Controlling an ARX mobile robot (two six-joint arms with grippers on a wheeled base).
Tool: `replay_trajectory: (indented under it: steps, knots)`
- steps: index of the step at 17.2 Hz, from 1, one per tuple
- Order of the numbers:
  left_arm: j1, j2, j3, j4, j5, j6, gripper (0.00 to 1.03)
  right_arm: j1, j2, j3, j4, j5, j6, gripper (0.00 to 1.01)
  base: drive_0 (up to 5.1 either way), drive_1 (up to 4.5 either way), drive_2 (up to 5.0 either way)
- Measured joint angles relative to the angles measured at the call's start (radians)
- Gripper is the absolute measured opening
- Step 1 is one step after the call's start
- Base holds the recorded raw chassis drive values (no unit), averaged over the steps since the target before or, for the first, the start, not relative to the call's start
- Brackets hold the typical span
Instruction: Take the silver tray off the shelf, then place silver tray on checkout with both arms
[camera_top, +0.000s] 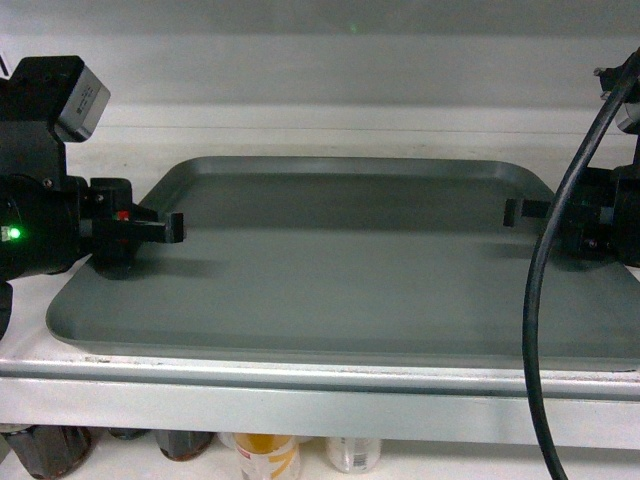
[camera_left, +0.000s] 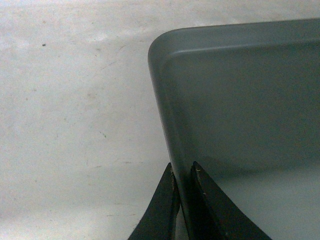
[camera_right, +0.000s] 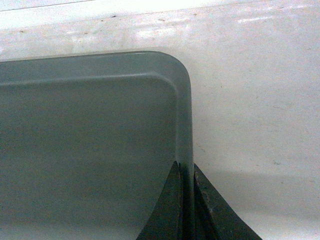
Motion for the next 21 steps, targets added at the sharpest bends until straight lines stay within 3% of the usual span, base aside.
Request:
replay_trajectory:
  steps: [1,2,7,21]
  knots:
    - [-0.005,-0.007,-0.003,-0.005,-0.013,-0.079,0.04,0.007,-0.008,-0.002,-0.007,0.012,0.000,0.03,0.0,0.00,0.0]
    - [-0.006,-0.030,-0.015,-0.025,-0.013,-0.092,0.04,0.016,-0.018,-0.009,-0.005,0.023,-0.009,0.03,0.0,0.00,0.0]
    - [-0.016,-0.101,-0.035,-0.079,-0.016,-0.093,0.04,0.026,-0.087,-0.026,-0.047,0.048,-0.024,0.03,0.0,0.00,0.0]
    - [-0.059,-0.353,0.002,-0.277,-0.038,-0.097,0.04,0.004,-0.335,-0.030,-0.211,0.035,-0.039,0.03,0.0,0.00,0.0]
